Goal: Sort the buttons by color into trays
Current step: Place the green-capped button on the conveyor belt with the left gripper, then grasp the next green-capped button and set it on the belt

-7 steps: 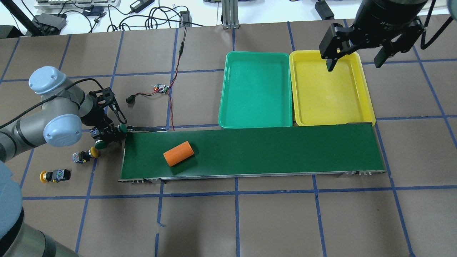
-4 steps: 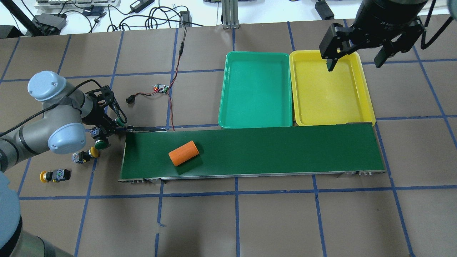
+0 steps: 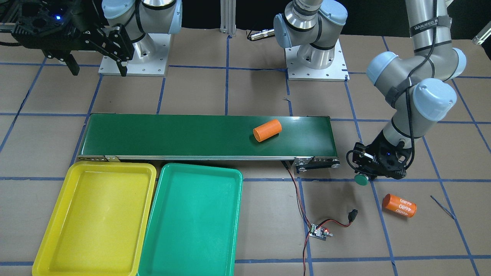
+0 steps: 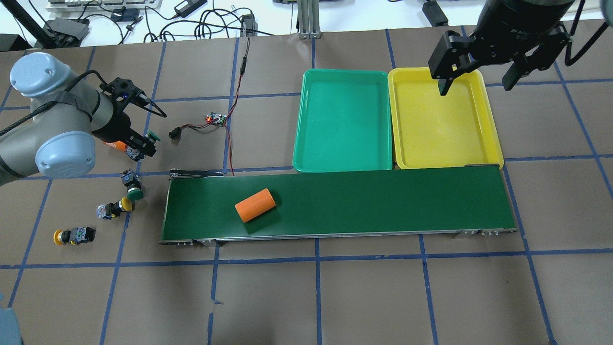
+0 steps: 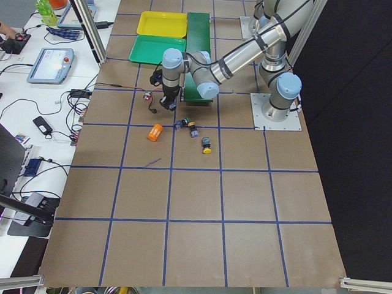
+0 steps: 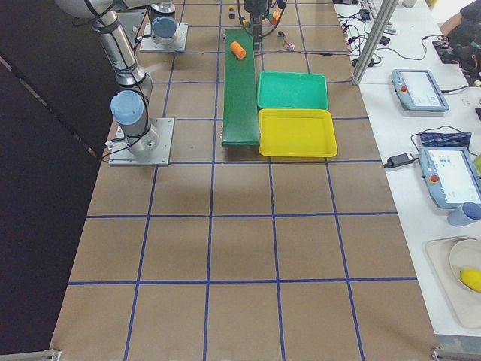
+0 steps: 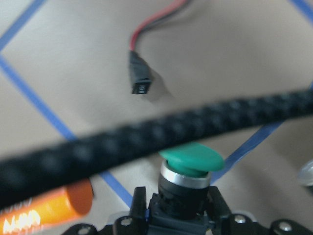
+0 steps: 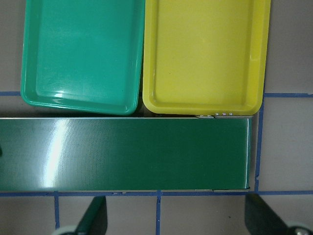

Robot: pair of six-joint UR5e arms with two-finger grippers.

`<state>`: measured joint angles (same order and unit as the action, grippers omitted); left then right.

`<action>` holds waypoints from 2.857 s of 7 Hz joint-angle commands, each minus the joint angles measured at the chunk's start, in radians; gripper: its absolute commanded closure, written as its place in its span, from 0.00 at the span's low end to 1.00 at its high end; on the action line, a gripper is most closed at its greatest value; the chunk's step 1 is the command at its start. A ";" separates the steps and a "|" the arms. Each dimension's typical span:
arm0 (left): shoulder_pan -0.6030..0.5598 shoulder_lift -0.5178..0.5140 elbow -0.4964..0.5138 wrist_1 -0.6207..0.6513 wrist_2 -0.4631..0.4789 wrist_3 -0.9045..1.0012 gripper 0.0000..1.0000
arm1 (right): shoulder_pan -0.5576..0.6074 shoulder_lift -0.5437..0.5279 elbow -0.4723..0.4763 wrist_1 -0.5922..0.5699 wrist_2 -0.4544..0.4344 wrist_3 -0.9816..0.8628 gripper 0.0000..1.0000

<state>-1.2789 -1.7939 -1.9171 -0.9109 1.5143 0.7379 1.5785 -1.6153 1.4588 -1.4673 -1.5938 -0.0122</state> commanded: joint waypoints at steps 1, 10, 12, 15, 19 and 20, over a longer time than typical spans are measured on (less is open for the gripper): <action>-0.098 0.106 -0.020 -0.151 -0.005 -0.400 1.00 | 0.000 -0.001 0.000 0.001 0.000 0.000 0.00; -0.202 0.152 -0.110 -0.118 0.007 -0.720 0.00 | -0.005 0.003 0.000 0.015 -0.008 0.000 0.00; 0.015 0.075 -0.013 -0.128 0.003 -0.585 0.00 | -0.008 0.003 0.000 0.016 -0.006 0.000 0.00; 0.193 -0.068 -0.008 -0.108 -0.005 -0.486 0.00 | -0.006 0.003 0.000 0.019 -0.011 0.001 0.00; 0.193 -0.145 -0.023 -0.004 -0.005 -0.483 0.00 | -0.006 0.000 0.002 0.021 -0.002 0.000 0.00; 0.193 -0.165 -0.025 0.000 0.000 -0.471 0.15 | -0.005 0.002 0.000 0.015 -0.002 0.000 0.00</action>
<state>-1.0863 -1.9328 -1.9381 -0.9345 1.5127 0.2585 1.5728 -1.6138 1.4598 -1.4488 -1.5959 -0.0121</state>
